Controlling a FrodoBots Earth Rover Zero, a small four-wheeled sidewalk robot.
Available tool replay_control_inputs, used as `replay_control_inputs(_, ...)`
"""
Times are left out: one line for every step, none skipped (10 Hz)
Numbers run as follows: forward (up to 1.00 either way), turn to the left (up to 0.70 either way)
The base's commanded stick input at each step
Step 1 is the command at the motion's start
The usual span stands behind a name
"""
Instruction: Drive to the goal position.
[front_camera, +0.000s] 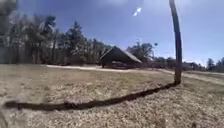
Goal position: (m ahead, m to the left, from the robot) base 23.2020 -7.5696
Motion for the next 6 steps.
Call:
replay_control_inputs(0.7,0.0)
replay_control_inputs(0.7,-0.11)
replay_control_inputs(0.7,-0.31)
replay_control_inputs(0.7,-0.35)
replay_control_inputs(0.7,-0.35)
replay_control_inputs(0.7,-0.35)
